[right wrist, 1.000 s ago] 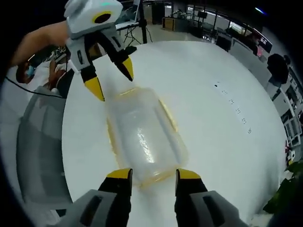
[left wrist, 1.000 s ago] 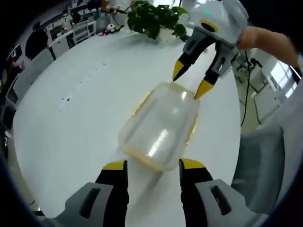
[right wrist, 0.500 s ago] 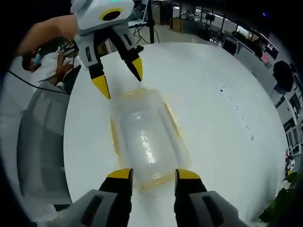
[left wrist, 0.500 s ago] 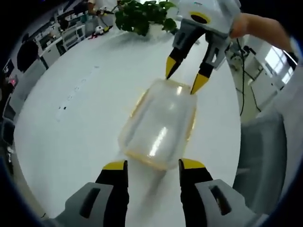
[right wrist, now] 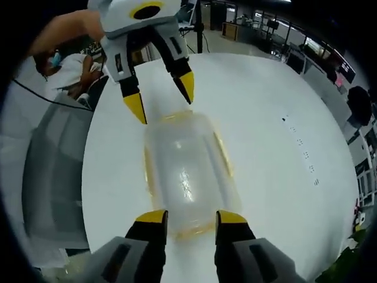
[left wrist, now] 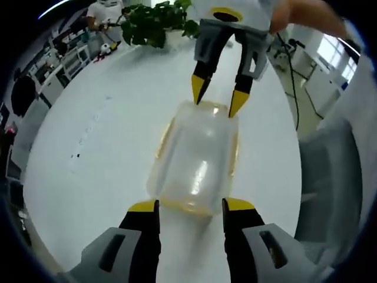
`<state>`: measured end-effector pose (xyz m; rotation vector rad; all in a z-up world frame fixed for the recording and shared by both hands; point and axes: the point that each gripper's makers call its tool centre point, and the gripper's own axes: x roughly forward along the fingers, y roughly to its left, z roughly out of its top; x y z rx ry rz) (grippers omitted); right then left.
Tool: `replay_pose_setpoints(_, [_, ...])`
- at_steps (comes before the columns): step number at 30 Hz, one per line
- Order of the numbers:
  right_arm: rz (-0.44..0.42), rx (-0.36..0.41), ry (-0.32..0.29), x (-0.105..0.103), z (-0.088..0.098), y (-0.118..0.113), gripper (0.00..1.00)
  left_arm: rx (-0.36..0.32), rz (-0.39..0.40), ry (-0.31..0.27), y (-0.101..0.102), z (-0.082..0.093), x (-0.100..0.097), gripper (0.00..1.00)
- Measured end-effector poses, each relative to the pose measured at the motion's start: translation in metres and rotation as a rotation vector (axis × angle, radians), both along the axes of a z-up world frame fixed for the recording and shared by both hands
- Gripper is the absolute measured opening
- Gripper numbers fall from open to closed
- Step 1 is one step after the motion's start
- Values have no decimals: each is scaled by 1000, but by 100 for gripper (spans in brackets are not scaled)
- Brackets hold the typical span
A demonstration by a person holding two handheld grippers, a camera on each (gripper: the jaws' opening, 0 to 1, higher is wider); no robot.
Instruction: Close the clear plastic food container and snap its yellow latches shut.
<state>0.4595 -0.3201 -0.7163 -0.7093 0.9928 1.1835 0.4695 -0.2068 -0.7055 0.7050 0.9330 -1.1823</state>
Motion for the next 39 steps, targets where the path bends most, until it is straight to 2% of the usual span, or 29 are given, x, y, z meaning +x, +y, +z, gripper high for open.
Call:
replay_pose_setpoints(7, [31, 14, 1, -2, 0, 6, 27, 9, -25, 3, -5, -4, -2, 39])
replay_pose_setpoints(15, [39, 59, -2, 1, 1, 17, 26, -27, -50, -4, -23, -5, 1, 38])
replay_pose_setpoints(30, [71, 95, -5, 3, -3, 31, 25, -66, -97, -13, -51, -6, 0, 38])
replay_pose_setpoints(39, [74, 117, -14, 5, -2, 36, 25, -76, -95, -17, -59, -6, 3, 37])
